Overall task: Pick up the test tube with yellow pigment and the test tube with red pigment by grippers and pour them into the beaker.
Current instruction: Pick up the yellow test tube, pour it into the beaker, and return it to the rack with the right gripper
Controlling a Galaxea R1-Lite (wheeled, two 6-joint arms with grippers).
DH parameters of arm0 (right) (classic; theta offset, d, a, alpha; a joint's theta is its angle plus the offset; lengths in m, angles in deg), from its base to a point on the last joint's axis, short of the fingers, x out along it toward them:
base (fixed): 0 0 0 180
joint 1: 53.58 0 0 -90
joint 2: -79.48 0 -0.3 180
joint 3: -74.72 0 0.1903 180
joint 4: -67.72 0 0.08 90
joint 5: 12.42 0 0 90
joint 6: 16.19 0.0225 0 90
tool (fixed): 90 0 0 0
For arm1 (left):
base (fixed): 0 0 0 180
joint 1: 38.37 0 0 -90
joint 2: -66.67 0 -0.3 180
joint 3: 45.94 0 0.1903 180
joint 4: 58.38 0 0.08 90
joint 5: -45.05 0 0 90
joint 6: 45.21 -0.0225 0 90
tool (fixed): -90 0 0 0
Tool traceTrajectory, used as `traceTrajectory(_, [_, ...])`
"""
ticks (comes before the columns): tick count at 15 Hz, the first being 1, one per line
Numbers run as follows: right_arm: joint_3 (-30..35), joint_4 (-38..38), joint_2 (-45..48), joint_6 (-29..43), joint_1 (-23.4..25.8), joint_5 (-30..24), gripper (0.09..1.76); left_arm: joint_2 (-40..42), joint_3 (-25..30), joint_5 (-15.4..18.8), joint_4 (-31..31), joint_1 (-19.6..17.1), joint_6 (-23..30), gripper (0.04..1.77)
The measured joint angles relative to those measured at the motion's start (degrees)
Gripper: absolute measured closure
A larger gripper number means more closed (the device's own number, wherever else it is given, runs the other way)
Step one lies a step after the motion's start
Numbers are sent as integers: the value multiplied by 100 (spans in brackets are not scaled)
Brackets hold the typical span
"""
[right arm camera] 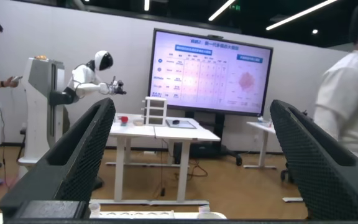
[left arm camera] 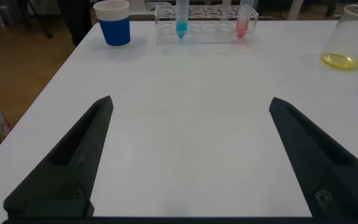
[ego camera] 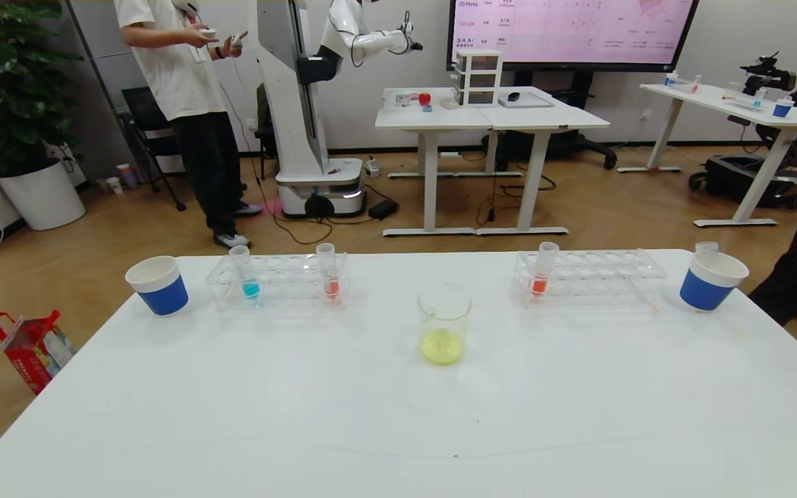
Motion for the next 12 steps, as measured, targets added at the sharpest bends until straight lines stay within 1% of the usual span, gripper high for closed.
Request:
traceTrajectory(2, [352, -361, 729, -139, 57, -1, 11, 0, 0, 0, 0, 0, 0, 6])
traceTrajectory(3, [474, -778, 1164, -213, 82, -12, 11, 0, 0, 0, 0, 0, -2, 6])
traceTrajectory(6, [579, -2180, 2305, -297, 104, -61, 11, 0, 0, 0, 0, 0, 0, 6])
traceTrajectory(8, [639, -3368, 3057, -315, 96, -210, 11, 0, 0, 0, 0, 0, 2, 6])
traceTrajectory(9, [791, -3762, 3355, -299, 96, -321, 11, 0, 0, 0, 0, 0, 2, 6])
traceTrajectory(12, [1527, -4088, 3761, -171, 99, -436, 11, 0, 0, 2, 0, 0, 0, 6])
